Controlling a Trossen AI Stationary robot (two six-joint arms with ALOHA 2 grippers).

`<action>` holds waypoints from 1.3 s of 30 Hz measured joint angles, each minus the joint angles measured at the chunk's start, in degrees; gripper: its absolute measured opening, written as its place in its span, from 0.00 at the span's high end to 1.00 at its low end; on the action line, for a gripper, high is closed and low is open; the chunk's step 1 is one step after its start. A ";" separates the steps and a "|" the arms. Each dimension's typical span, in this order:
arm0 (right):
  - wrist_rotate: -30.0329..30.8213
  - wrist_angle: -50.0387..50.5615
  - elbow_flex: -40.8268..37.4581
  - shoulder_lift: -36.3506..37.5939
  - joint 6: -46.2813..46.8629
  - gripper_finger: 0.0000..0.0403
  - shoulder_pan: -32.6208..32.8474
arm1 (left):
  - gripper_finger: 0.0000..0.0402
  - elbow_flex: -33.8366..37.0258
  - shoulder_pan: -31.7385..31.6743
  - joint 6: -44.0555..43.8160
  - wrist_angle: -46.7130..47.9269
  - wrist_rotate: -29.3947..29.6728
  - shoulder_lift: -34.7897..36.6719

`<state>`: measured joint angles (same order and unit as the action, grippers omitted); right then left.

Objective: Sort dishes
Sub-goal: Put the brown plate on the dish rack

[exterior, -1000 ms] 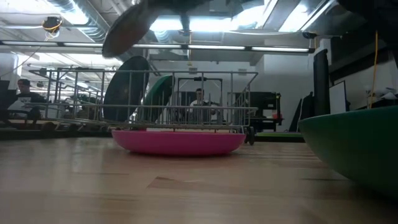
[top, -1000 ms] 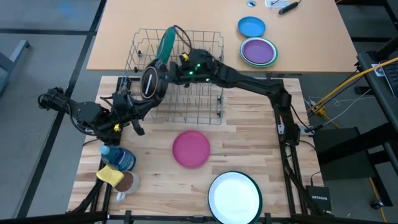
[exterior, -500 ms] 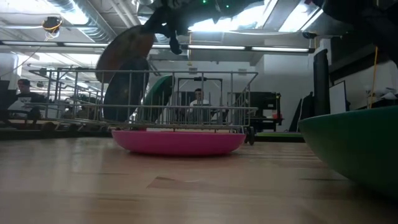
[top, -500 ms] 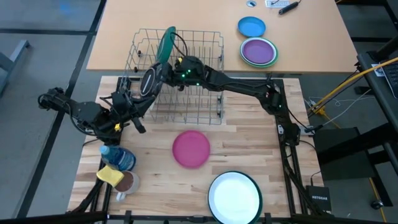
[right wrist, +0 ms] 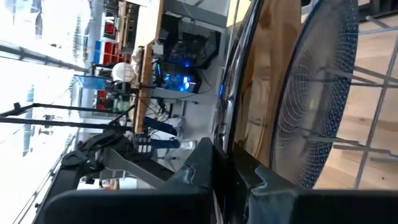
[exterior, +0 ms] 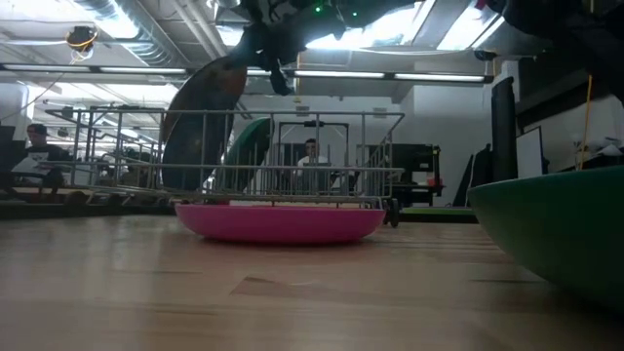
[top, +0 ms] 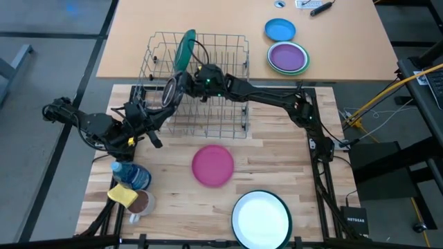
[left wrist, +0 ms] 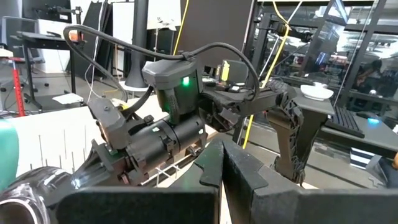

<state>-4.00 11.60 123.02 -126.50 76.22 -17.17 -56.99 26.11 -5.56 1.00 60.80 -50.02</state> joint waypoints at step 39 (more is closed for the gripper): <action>4.37 1.70 0.09 -0.24 -0.30 0.93 -0.04 | 1.00 0.02 0.00 0.00 0.04 0.00 -0.07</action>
<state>0.36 13.30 123.11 -126.74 75.92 -17.21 -56.97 26.11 -5.56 1.04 60.80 -50.09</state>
